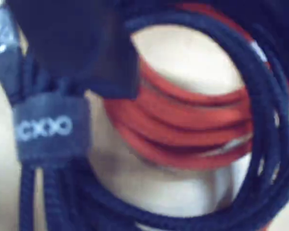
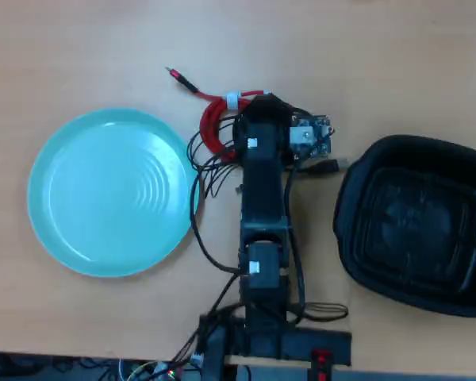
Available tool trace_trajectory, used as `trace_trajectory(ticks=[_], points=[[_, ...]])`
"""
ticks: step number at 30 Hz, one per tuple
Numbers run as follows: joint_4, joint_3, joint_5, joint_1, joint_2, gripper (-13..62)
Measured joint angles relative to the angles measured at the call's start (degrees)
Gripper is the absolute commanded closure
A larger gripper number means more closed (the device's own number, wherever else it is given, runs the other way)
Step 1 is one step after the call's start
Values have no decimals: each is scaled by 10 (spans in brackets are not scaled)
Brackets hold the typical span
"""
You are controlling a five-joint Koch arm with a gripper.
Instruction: Put a black charging cable in a black bowl and put a red charging cable in a green bowl
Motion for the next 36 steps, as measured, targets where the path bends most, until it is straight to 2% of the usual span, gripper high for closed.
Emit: trace_trajectory(ticks=[7,10,14,19,20,22,31,36], points=[[-5,-8,-21,12,-18,46],[-10,-22,-24,13,-29,102],[-10,-48,-24,12,-52,271],[-20,-68,-21,9,-71,557],[-21,-69,-21,9,-71,588],[-20,-69,-18,9,-71,553],[-20,-69,-18,13,-69,556],[-9,-62,-19,31,-11,556]])
